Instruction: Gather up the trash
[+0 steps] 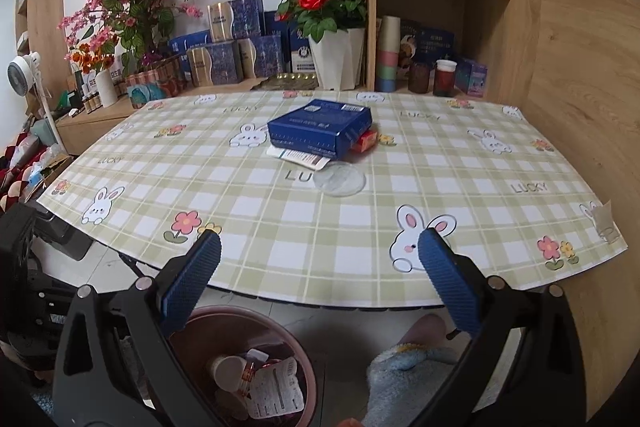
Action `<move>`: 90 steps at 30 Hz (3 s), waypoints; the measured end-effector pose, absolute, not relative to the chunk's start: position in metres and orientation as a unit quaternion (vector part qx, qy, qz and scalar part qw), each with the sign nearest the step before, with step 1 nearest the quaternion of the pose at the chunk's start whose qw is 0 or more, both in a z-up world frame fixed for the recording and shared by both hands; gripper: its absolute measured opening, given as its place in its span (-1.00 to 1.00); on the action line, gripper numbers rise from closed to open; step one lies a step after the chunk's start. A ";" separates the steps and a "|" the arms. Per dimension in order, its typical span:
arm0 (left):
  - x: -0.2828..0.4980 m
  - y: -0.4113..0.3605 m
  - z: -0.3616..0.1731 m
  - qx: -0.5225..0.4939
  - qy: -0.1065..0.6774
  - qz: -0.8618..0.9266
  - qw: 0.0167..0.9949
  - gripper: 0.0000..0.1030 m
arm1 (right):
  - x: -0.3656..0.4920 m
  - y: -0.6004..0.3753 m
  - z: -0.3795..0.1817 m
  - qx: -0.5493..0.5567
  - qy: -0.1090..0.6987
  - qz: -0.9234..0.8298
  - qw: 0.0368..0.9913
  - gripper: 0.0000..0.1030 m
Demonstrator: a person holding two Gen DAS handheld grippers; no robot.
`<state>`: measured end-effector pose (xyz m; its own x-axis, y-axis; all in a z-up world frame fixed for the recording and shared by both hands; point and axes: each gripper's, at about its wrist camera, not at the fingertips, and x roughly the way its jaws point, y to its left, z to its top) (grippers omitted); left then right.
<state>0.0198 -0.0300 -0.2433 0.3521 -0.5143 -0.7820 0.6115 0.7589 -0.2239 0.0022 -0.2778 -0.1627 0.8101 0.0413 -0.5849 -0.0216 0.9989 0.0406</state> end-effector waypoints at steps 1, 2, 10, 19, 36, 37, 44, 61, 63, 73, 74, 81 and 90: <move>0.021 -0.028 -0.244 0.049 0.455 -0.342 0.820 -0.93 | 0.002 -0.277 -0.164 0.015 0.309 0.017 0.951 0.89; 0.021 -0.027 -0.243 0.047 0.456 -0.342 0.820 -0.93 | 0.002 -0.276 -0.165 0.014 0.311 0.017 0.950 0.89; 0.024 -0.028 -0.245 0.044 0.462 -0.341 0.818 -0.22 | 0.003 -0.271 -0.169 0.009 0.322 0.020 0.947 0.89; 0.024 -0.008 -0.226 0.011 0.410 -0.283 0.867 0.62 | 0.003 -0.268 -0.174 0.006 0.330 0.021 0.944 0.89; 0.041 0.047 -0.217 -0.106 0.382 -0.179 0.901 0.83 | 0.010 -0.279 -0.185 0.023 0.346 0.008 0.938 0.89; 0.041 0.047 -0.217 -0.105 0.382 -0.179 0.900 0.83 | 0.010 -0.279 -0.186 0.023 0.347 0.007 0.938 0.89; 0.047 0.040 -0.215 -0.087 0.388 -0.173 0.901 0.83 | 0.026 -0.293 -0.185 0.021 0.359 -0.001 0.933 0.89; 0.180 -0.140 -0.165 0.102 0.369 -0.229 0.895 0.83 | 0.099 -0.400 -0.167 0.085 0.325 -0.072 0.939 0.89; 0.196 -0.172 -0.168 0.126 0.367 -0.230 0.892 0.83 | 0.101 -0.415 -0.170 0.105 0.324 -0.077 0.937 0.89; 0.265 -0.289 -0.215 0.292 0.400 -0.156 0.854 0.82 | 0.096 -0.467 -0.190 0.136 0.328 -0.107 0.929 0.89; 0.270 -0.293 -0.220 0.314 0.403 -0.144 0.847 0.82 | 0.095 -0.471 -0.192 0.137 0.329 -0.109 0.928 0.89; 0.299 -0.296 -0.236 0.350 0.438 -0.115 0.820 0.79 | 0.093 -0.484 -0.202 0.145 0.331 -0.110 0.926 0.89; 0.311 -0.283 -0.195 0.288 0.464 -0.158 0.823 0.22 | 0.095 -0.471 -0.208 0.139 0.339 -0.090 0.926 0.89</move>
<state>0.3106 -0.2833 -0.1952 0.5201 0.0066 -0.8541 0.5276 0.7839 0.3273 0.0945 -0.4708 -0.2081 0.7540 -0.0719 -0.6530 0.2603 0.9453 0.1965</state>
